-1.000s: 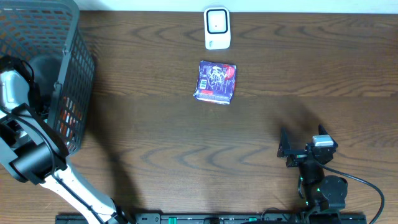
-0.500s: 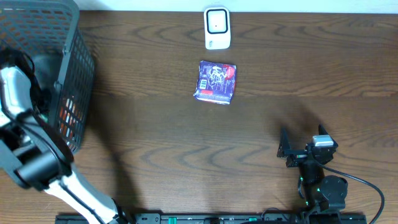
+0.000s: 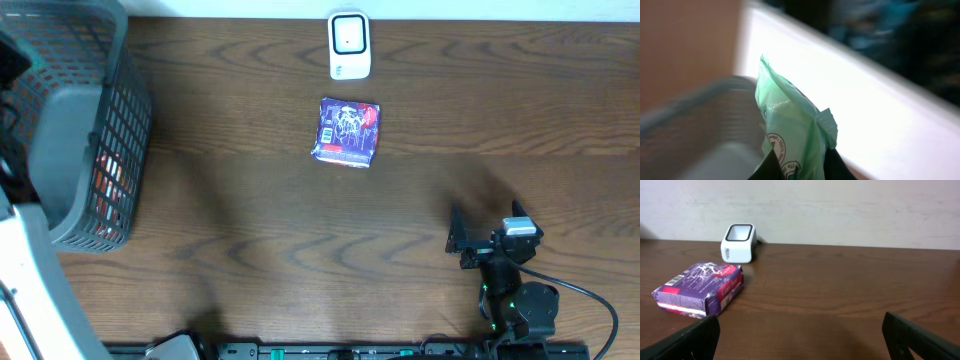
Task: Scan the item barcode
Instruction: 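Place the green wipes pack beside the purple package with the left gripper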
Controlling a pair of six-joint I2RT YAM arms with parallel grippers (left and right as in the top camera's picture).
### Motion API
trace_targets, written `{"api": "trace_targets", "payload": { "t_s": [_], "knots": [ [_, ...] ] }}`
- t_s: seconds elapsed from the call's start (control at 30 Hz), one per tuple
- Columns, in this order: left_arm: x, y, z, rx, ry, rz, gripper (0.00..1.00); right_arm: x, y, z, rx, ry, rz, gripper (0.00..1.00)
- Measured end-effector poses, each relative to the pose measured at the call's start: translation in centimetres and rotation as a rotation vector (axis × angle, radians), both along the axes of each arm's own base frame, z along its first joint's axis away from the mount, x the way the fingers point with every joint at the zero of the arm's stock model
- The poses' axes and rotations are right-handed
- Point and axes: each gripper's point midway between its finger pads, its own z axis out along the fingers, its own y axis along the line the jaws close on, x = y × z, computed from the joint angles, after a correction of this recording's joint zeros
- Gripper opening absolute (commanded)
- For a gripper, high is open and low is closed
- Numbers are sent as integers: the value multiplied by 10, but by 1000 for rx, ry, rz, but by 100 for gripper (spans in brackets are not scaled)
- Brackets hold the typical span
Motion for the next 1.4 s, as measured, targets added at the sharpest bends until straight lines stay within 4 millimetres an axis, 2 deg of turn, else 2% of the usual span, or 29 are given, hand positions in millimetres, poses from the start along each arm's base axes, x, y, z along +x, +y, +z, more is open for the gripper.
{"api": "trace_targets", "payload": {
  "t_s": [0.03, 0.07, 0.1, 0.27, 0.4, 0.47, 0.53, 0.73, 0.9, 1.1, 1.3, 1.37, 1.4],
  "knots": [
    [3, -30, 11, -64, -57, -107, 7, 0, 0, 0, 0, 0, 0, 99],
    [4, -37, 13, -83, -66, -131, 7, 0, 0, 0, 0, 0, 0, 99],
    [9, -56, 14, -117, -74, -192, 7, 0, 0, 0, 0, 0, 0, 99],
    [32, -152, -3, -245, -26, -478, 7, 0, 0, 0, 0, 0, 0, 99],
    [42, -227, -38, -315, 103, -656, 7, 0, 0, 0, 0, 0, 0, 99],
    [44, -253, -61, -325, 183, -691, 7, 0, 0, 0, 0, 0, 0, 99],
    [46, -274, -93, -317, 295, -680, 7, 0, 0, 0, 0, 0, 0, 99],
    [63, -298, -190, -193, 565, -543, 7, 0, 0, 0, 0, 0, 0, 99],
    [83, -307, -250, -109, 681, -473, 7, 0, 0, 0, 0, 0, 0, 99],
    [93, -314, -343, -49, 872, -426, 8, 0, 0, 0, 0, 0, 0, 99],
    [93, -322, -402, -21, 978, -421, 8, 0, 0, 0, 0, 0, 0, 99],
    [93, -334, -410, -37, 976, -454, 17, 0, 0, 0, 0, 0, 0, 99],
    [94, -338, -409, -42, 967, -467, 26, 0, 0, 0, 0, 0, 0, 99]
  ]
}}
